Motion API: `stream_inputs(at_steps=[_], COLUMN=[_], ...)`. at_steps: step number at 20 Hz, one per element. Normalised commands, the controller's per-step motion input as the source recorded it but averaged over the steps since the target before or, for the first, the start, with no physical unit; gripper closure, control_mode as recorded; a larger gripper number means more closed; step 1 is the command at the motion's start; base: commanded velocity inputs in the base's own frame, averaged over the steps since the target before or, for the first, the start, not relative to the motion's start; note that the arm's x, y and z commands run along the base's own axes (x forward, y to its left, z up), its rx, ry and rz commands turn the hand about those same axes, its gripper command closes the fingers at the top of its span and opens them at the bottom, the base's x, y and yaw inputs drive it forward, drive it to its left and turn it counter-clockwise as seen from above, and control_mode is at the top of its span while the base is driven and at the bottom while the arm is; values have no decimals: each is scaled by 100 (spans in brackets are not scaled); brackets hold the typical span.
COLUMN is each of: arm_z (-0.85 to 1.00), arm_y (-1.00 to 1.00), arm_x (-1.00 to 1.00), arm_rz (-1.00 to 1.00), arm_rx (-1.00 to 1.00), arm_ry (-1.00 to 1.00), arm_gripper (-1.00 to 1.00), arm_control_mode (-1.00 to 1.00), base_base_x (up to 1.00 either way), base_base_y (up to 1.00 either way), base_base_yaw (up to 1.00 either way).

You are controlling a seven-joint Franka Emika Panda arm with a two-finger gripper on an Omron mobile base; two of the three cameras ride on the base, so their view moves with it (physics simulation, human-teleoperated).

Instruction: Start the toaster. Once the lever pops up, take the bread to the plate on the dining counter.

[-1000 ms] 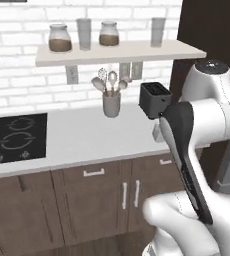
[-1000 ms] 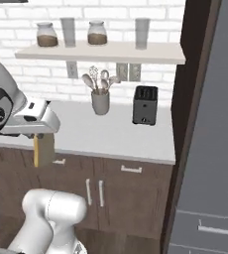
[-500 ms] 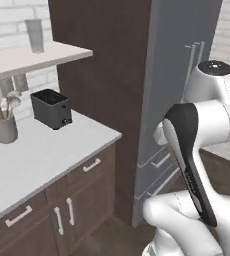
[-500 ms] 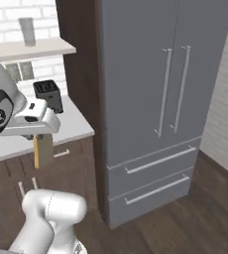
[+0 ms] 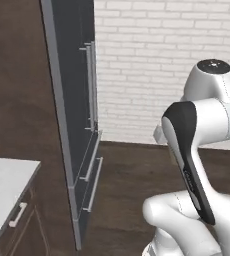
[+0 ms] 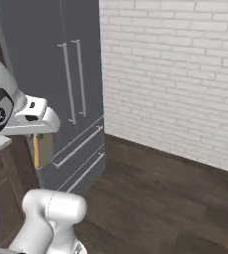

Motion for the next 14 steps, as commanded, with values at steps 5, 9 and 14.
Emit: stream_inputs(at_steps=[5,9,14], arm_z=[0,0,0], arm_y=[0,0,0], arm_x=[0,0,0], arm_rz=[0,0,0], arm_rx=[0,0,0], arm_ry=[0,0,0], arm_gripper=[100,100,100], arm_control_mode=[100,100,100], base_base_x=[2,51,98], base_base_y=[-41,-37,-30], base_base_yaw=[-79,-64,-41])
